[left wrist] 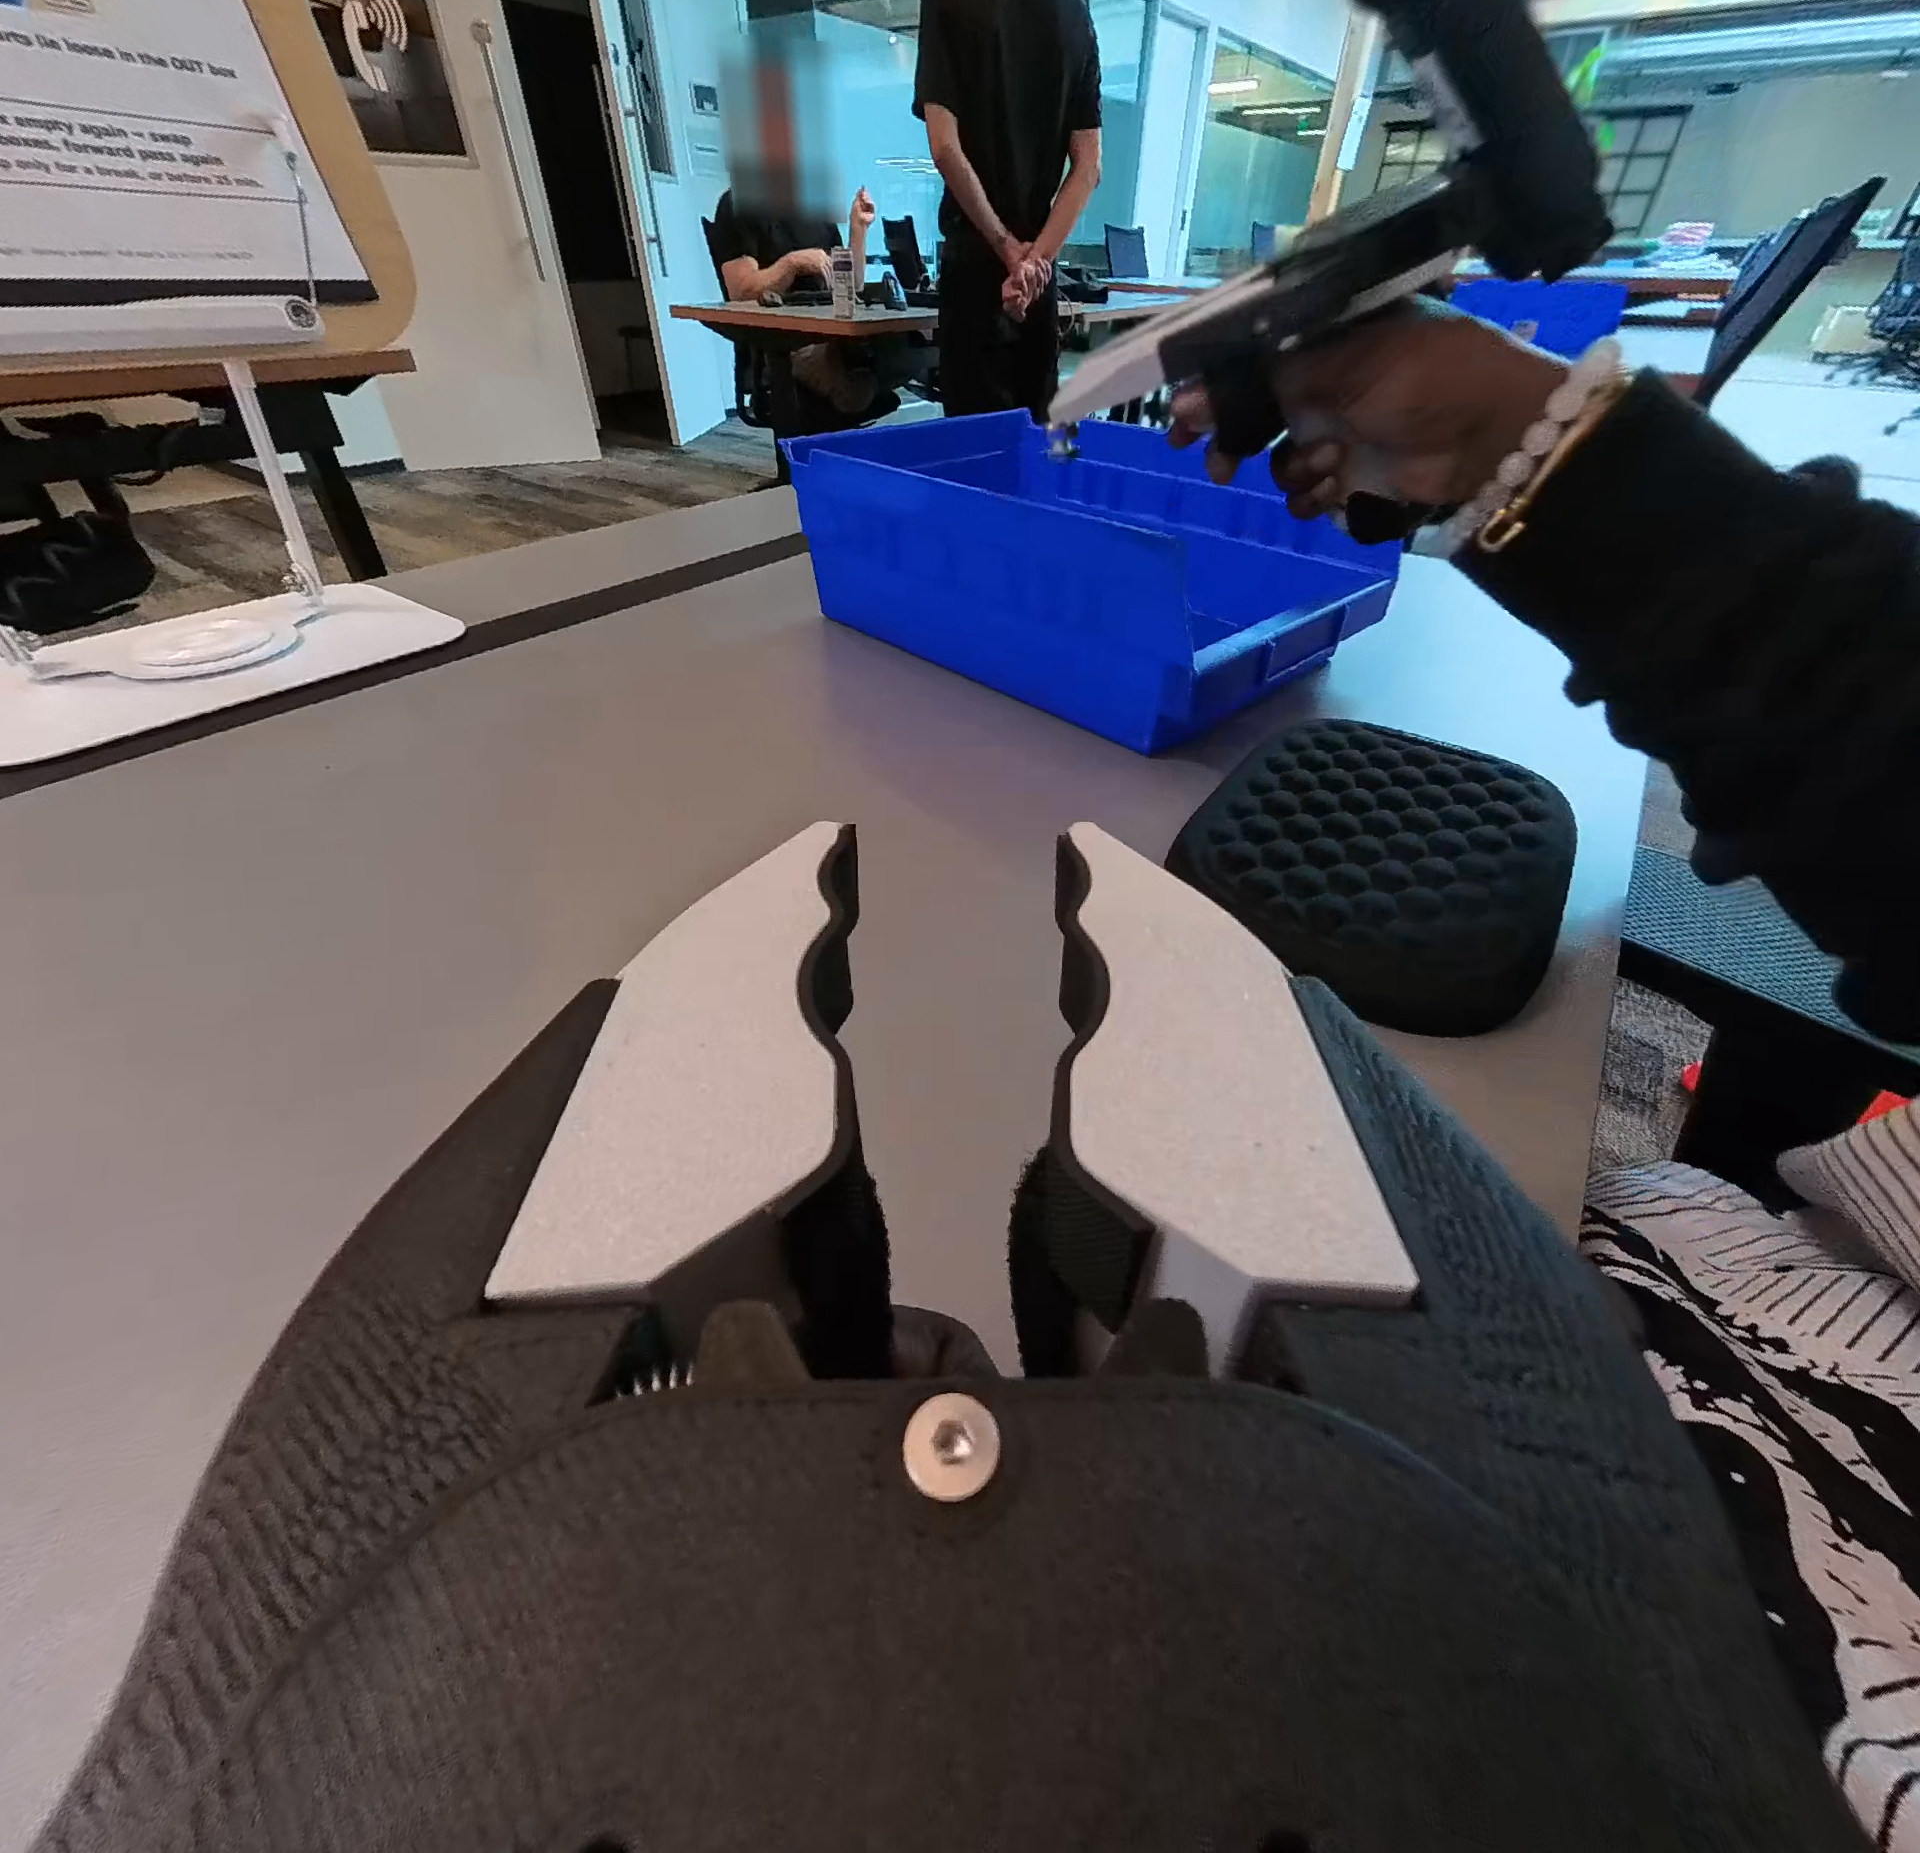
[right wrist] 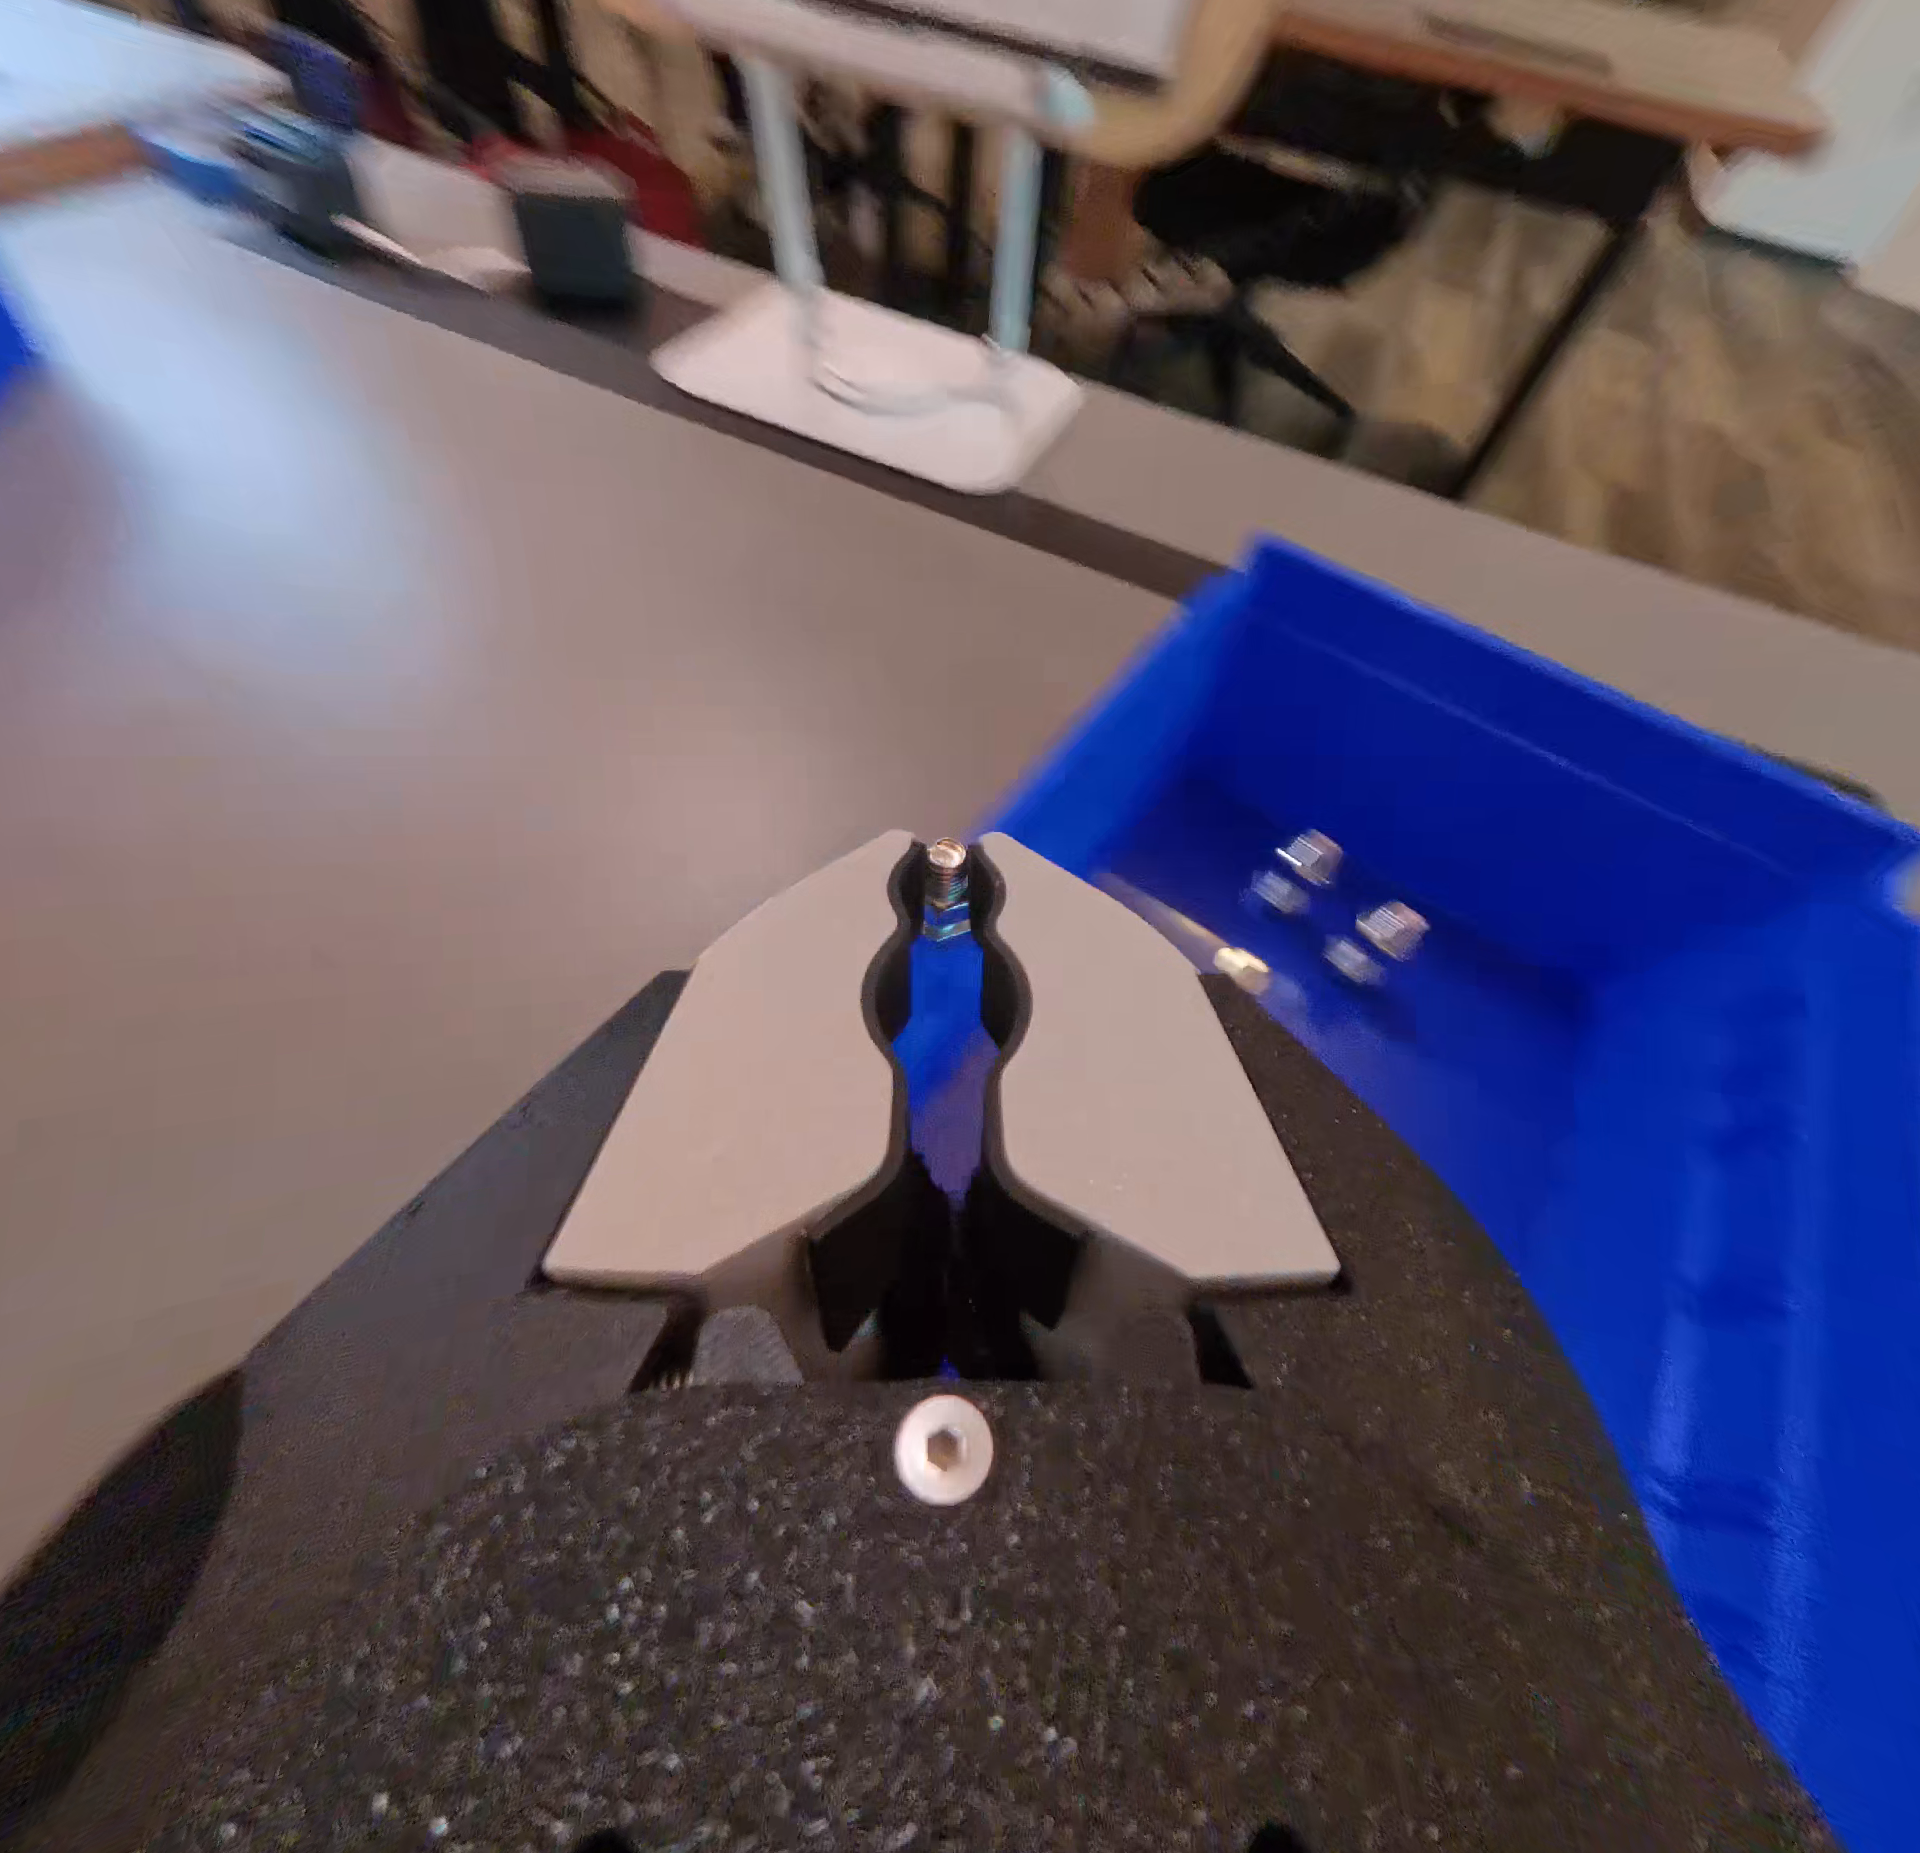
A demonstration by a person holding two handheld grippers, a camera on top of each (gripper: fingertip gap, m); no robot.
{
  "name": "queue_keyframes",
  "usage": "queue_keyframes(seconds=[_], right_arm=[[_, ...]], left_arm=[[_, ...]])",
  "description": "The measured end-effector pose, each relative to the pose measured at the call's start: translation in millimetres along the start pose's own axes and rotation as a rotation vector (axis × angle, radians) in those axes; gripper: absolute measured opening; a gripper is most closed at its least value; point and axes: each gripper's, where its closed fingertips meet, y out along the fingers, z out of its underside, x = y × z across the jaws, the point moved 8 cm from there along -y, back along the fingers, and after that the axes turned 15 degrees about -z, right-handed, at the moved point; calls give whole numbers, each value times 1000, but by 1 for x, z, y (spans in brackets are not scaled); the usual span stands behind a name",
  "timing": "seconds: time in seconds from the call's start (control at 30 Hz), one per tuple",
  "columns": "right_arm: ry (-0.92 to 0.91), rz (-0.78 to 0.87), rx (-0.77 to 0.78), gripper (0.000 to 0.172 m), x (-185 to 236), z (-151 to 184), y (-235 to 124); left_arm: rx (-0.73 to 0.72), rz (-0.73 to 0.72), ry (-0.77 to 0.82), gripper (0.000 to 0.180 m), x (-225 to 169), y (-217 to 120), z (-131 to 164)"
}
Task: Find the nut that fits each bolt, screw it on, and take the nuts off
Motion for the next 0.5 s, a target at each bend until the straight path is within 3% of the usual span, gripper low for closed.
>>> queue_keyframes(seconds=[0.1,0.23,0.5], right_arm=[[70,113,132,8,-48,20,9],[207,132,216,8,-91,45,30],[277,162,296,8,-119,71,50]], left_arm=[[0,-7,-9,36,1,0,0],[-1,-9,-23,36,2,0,0],[1,-7,-58,36,6,0,0]])
